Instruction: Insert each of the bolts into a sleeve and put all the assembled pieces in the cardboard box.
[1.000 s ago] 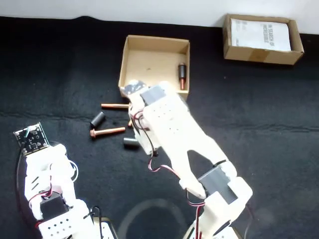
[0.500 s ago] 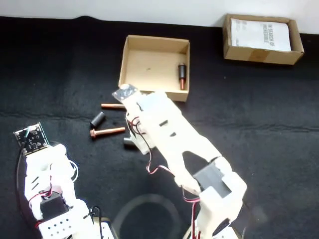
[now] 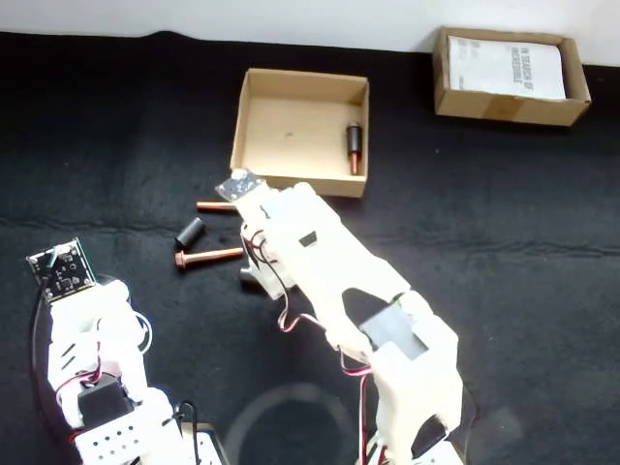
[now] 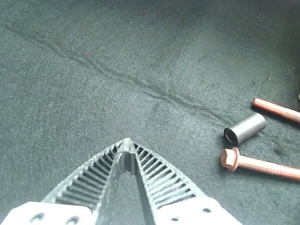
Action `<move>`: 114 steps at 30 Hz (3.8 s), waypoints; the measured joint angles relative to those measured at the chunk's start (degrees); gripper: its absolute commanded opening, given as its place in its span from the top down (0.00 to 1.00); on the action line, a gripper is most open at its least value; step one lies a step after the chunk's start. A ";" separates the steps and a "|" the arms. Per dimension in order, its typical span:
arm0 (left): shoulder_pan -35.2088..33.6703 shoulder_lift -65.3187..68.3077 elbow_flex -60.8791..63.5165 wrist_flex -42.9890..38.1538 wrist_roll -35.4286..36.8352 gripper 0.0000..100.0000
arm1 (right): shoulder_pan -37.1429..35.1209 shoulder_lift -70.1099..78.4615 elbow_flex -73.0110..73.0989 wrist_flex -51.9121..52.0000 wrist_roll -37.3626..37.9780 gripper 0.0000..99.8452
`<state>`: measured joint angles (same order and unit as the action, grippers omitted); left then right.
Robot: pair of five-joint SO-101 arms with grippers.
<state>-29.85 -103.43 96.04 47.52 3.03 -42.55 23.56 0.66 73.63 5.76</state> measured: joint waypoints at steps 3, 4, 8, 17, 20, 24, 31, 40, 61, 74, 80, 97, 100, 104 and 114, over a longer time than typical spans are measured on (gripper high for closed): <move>0.00 0.00 0.00 0.00 0.00 0.99 | 0.00 2.73 -2.55 0.00 0.00 0.80; 0.00 0.00 0.00 0.00 0.00 0.99 | 0.00 3.78 -3.25 0.00 0.00 0.80; 0.00 0.00 0.00 0.00 0.00 0.99 | 0.00 6.24 -5.71 0.18 0.00 0.80; 0.00 0.00 0.00 0.00 0.00 0.99 | 0.18 14.15 -15.56 0.62 2.64 0.92; 0.00 0.00 0.00 0.00 0.00 0.99 | 0.97 16.26 -18.37 0.70 6.51 1.00; 0.00 0.00 0.00 0.00 0.00 0.99 | 2.29 17.67 -20.75 0.70 7.82 0.99; 0.00 0.00 0.00 0.00 0.00 0.99 | 3.08 18.64 -26.46 7.12 8.00 0.99; 0.00 0.00 0.00 0.00 0.00 0.99 | 4.40 19.25 -53.89 25.49 8.26 0.99; 0.00 0.00 0.00 0.00 0.00 0.99 | 8.53 -19.08 -30.15 26.55 8.26 0.99; 0.35 0.00 0.00 2.64 0.00 0.99 | 10.55 -54.68 9.58 26.55 8.44 0.99; 4.31 0.00 0.00 9.32 0.00 0.98 | 23.12 -70.95 25.41 26.55 8.44 0.99; 14.51 0.00 0.00 13.63 -3.34 0.99 | 61.98 -112.18 69.36 -4.48 8.44 0.99; 16.18 0.00 -0.44 13.63 -7.03 0.99 | 64.26 -122.73 77.10 -8.79 8.44 0.99; 19.43 0.00 -2.55 17.76 -11.69 0.99 | 68.84 -126.33 83.08 -14.95 8.44 0.99; 30.24 0.00 -10.11 26.73 -13.45 0.99 | 78.33 -127.30 93.80 -38.15 -2.64 0.99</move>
<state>0.40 -103.43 85.93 74.24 -10.42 35.78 -103.74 94.46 35.47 3.12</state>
